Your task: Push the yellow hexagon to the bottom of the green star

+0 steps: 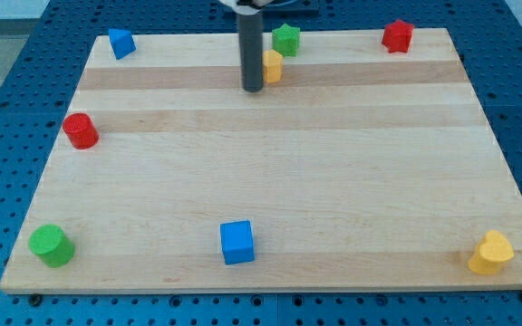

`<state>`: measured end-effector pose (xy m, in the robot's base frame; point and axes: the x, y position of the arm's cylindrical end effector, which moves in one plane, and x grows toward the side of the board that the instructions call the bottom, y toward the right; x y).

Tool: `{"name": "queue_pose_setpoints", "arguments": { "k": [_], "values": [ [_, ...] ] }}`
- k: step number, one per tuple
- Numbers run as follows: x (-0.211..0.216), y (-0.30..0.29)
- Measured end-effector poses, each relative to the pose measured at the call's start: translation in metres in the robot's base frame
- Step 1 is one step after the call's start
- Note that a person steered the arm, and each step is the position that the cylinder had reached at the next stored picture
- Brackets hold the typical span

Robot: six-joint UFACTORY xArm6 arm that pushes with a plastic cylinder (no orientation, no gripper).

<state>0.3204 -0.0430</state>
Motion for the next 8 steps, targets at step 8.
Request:
{"name": "queue_pose_setpoints", "arguments": {
  "k": [8],
  "values": [
    [-0.029,0.027]
  ]
}}
